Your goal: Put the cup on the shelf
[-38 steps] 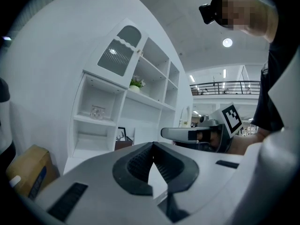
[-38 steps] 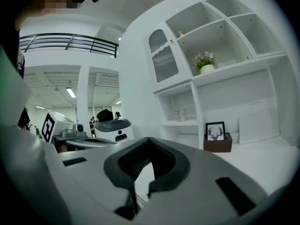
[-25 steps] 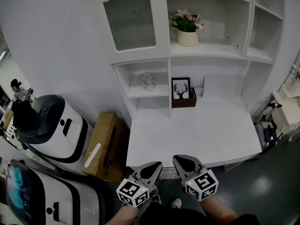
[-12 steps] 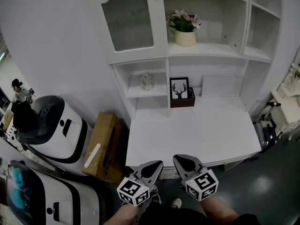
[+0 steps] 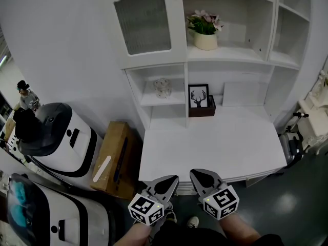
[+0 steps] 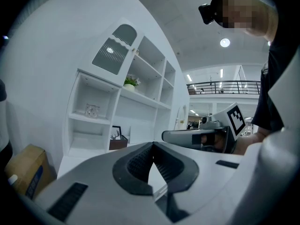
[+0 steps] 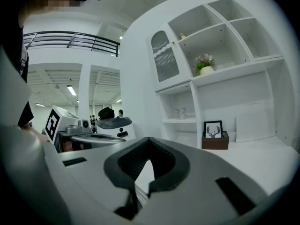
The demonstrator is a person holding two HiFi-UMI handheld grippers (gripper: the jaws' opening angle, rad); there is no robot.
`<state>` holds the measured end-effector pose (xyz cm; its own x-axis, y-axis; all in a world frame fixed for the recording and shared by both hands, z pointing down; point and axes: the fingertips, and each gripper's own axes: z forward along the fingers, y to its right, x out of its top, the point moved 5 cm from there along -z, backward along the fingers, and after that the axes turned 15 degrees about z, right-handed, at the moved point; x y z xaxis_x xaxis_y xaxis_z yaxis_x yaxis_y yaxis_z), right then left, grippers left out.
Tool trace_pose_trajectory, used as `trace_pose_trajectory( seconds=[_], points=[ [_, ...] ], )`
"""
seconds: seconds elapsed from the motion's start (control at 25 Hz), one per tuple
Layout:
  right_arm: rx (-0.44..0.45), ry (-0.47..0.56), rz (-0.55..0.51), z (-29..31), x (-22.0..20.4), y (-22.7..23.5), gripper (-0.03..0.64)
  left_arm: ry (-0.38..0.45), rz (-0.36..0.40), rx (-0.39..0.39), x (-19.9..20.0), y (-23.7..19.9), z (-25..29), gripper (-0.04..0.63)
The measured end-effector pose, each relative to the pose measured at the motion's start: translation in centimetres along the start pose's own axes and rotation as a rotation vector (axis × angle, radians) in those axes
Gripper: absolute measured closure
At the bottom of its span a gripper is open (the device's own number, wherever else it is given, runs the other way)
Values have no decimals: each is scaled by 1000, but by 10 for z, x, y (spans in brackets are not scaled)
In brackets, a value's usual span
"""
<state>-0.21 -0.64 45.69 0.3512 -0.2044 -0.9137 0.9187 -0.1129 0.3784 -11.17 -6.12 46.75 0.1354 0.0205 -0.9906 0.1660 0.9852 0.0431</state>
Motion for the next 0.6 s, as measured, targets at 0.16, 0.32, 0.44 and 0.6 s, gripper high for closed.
trace_pose_trajectory(
  seconds=[0.16, 0.32, 0.44, 0.6],
  points=[
    [3, 1, 1, 3, 0, -2, 614, -4, 0, 6, 0, -3, -3, 591],
    [7, 2, 2, 5, 1, -3, 614, -5, -1, 15, -1, -7, -6, 591],
    [10, 2, 3, 8, -1, -3, 614, -3, -1, 18, -1, -9, -6, 591],
    [9, 2, 4, 11, 0, -3, 614, -4, -4, 16, -1, -11, -4, 591]
  ],
)
